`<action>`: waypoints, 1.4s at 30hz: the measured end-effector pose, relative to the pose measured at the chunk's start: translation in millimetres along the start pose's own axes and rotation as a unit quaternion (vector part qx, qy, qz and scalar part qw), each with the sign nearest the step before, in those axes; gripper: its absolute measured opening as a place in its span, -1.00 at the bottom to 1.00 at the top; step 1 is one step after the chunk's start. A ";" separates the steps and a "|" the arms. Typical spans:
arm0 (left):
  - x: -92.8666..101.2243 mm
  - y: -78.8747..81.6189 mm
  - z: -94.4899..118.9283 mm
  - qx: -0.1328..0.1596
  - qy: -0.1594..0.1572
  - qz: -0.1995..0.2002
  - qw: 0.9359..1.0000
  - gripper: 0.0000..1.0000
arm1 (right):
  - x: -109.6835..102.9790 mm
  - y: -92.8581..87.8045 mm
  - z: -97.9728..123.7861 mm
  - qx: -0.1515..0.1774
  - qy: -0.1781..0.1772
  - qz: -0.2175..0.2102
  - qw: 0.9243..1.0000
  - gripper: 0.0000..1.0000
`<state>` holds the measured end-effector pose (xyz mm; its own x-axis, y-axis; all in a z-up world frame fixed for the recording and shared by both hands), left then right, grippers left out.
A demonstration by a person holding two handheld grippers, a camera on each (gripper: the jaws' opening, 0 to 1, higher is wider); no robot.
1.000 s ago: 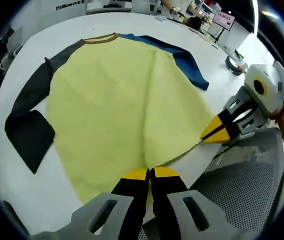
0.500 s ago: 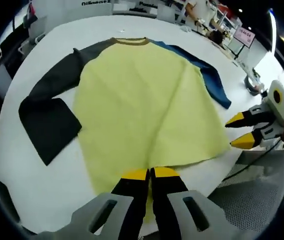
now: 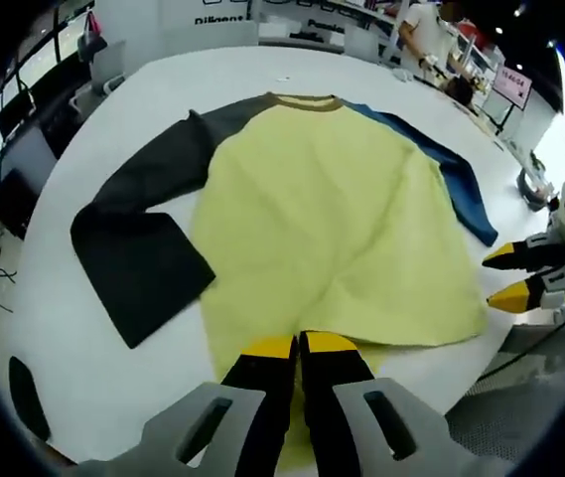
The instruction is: Fold the garment on the visible template until the final outline fits inside the template.
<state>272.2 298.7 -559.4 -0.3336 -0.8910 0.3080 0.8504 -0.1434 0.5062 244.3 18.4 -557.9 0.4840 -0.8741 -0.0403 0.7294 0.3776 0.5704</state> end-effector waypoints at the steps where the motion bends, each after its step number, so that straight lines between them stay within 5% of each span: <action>1: -0.4 0.0 -1.3 -0.003 -0.001 0.003 1.000 -0.89 | -0.8 0.2 -0.2 0.002 0.000 -0.007 1.000 -0.35; 7: -2.2 -1.3 -3.3 -0.004 -0.004 0.008 1.000 -0.89 | -4.0 2.7 -6.7 0.004 0.004 -0.056 0.998 -0.53; 18: -3.0 -1.8 -3.5 -0.002 -0.008 0.013 1.000 -0.89 | -9.4 -1.3 -15.3 -0.025 -0.037 -0.029 0.999 -0.98; 28: -1.6 -2.3 -2.3 -0.002 -0.016 -0.018 1.000 -0.89 | -9.0 -1.7 -10.7 -0.030 -0.036 0.004 0.999 -1.00; 33: 3.4 -6.1 3.1 0.006 -0.061 -0.008 0.998 -0.86 | 0.1 -1.4 -0.2 -0.047 -0.038 0.019 0.998 -1.00; 42: 10.8 -4.4 18.9 0.019 -0.088 -0.021 0.996 -0.65 | 17.2 -7.1 5.3 -0.077 -0.046 0.024 0.996 -1.00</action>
Point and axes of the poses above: the point that each gripper's makers call its tool centre point, and the gripper's own axes: z roughly backward along the fingers, x roughly to its right, y roughly out of its top, the point moved 9 cm from there along z, roughly backward along the fingers, and after that the axes turned 13 degrees about -y, right-handed, at the moved point
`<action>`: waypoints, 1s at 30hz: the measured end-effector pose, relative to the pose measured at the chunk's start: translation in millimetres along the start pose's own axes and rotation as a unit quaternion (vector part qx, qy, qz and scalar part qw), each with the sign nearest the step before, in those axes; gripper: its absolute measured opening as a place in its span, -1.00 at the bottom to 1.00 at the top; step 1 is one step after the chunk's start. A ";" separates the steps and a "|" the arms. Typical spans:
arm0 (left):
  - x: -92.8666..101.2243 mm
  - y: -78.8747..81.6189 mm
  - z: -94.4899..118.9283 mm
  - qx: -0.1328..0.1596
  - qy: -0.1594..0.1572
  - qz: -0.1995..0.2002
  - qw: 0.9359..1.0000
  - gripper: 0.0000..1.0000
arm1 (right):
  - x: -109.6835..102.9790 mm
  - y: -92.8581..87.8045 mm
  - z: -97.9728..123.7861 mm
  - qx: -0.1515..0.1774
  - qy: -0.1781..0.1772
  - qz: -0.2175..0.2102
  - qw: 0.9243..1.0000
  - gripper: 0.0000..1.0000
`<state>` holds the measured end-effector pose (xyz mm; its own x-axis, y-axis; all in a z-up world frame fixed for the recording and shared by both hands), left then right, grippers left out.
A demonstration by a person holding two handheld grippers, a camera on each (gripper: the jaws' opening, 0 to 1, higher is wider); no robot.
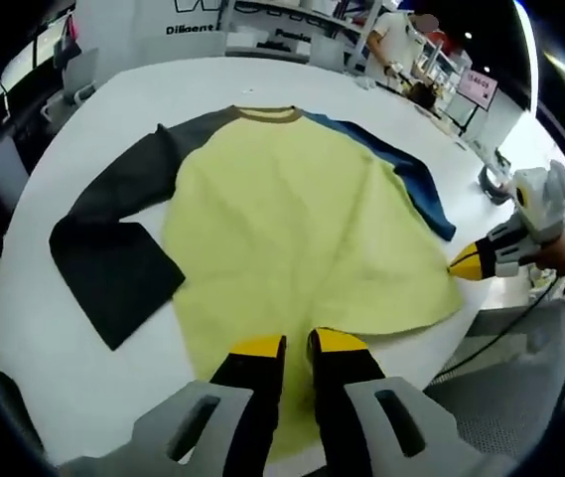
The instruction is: Fold the garment on the visible template until the final outline fits inside the template.
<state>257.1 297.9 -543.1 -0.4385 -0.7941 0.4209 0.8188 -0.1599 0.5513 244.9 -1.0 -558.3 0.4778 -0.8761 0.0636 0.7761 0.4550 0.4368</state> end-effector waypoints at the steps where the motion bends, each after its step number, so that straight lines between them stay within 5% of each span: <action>1: 1.1 0.7 2.4 0.005 -0.001 0.005 1.000 -0.56 | 1.9 -1.0 0.5 -0.003 -0.002 0.000 1.000 -1.00; 10: -5.9 -2.7 18.9 0.011 0.029 0.005 1.000 -0.52 | 27.6 -15.4 5.4 -0.030 -0.036 0.007 0.999 -1.00; 19: -20.8 -17.7 21.8 -0.016 0.074 -0.001 0.997 -0.38 | 44.0 -27.2 9.1 -0.038 -0.052 0.000 0.998 -1.00; 30: -24.8 -26.8 16.5 -0.043 0.087 0.010 0.995 -0.33 | 51.5 -35.6 8.6 -0.045 -0.059 -0.009 0.997 -1.00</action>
Point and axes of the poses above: the point that each gripper's makers call its tool centre point, and the gripper's own axes: z roughly backward along the fingers, x roughly to its right, y roughly out of its top, the point moved 9 cm from there along z, roughly backward along the fingers, and after that the axes turned 13 degrees about -y, right-handed, at the moved point
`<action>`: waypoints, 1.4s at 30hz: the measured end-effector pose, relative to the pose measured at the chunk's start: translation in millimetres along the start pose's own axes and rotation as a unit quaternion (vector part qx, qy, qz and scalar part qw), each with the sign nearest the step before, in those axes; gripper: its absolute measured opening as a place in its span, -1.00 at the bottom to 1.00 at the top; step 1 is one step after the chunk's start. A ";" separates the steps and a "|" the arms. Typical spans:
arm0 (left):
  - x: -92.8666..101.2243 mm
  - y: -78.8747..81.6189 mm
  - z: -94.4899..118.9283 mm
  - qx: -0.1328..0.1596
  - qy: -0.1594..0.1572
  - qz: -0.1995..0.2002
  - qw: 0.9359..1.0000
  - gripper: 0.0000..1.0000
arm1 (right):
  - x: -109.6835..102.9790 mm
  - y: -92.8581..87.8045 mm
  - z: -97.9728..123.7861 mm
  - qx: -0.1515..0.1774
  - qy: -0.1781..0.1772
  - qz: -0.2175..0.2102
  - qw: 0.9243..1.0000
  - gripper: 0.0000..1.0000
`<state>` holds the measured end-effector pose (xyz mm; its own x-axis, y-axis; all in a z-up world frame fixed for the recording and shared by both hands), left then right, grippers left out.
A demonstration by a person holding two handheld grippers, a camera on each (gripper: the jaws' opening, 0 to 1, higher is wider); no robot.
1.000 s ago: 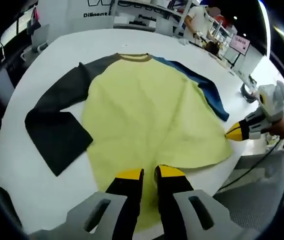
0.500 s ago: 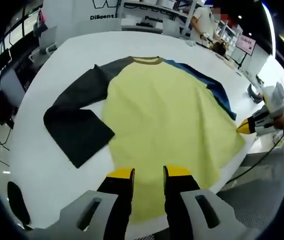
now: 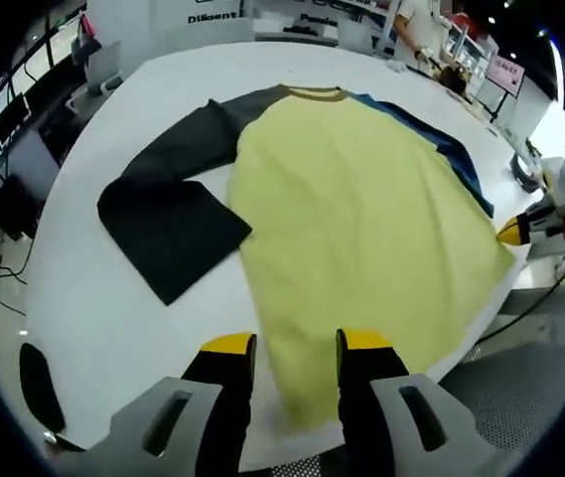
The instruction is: Fold the garment on the visible template until the final outline fits inside the template.
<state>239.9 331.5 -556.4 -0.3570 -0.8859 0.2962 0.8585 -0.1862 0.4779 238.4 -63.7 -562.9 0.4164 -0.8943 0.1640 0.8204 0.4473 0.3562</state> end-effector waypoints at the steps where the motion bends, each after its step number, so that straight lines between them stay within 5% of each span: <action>1: -0.1 -0.4 -0.5 -0.001 0.001 -0.001 1.000 -0.32 | -0.1 0.0 0.0 0.000 0.000 0.001 1.000 -1.00; 5: -0.5 0.8 0.9 0.003 0.005 -0.002 1.000 -0.33 | 1.6 7.1 6.0 0.031 0.011 -0.043 0.999 -1.00; 10: -2.5 10.2 4.8 0.027 0.004 0.001 1.000 -0.35 | 5.3 15.0 10.5 0.060 0.015 -0.073 0.995 -0.49; 13: -4.2 18.0 7.7 0.043 0.006 0.001 0.999 -0.34 | 13.0 26.8 17.3 0.091 0.012 -0.101 0.991 -0.39; 19: -16.7 54.6 9.1 0.122 0.029 0.026 0.992 -0.34 | 38.5 59.9 18.5 0.148 -0.007 -0.121 0.982 -0.11; 29: -33.2 82.0 -7.8 0.151 0.035 0.059 0.986 -0.41 | 67.4 88.2 -1.8 0.171 -0.026 -0.148 0.974 -0.10; 32: -38.3 93.3 -14.9 0.185 0.044 0.045 0.981 -0.42 | 77.4 98.8 -10.8 0.187 -0.028 -0.160 0.969 -0.09; 42: -55.6 115.2 -42.2 0.194 0.040 0.089 0.976 -0.43 | 95.8 129.6 -41.4 0.211 -0.030 -0.178 0.961 -0.01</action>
<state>374.1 341.4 -552.7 -0.1723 -0.9227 0.3448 0.6949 0.1342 0.7065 400.9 -90.8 -539.1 0.1056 -0.9944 0.0102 0.6691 0.0786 0.7390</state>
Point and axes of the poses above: the point that each gripper's makers call its tool centre point, and the gripper's own axes: z roughly backward along the fingers, x roughly to its right, y roughly out of its top, the point moved 9 cm from there along z, roughly backward along the fingers, and after that the axes turned 13 degrees about -y, right-handed, at the moved point
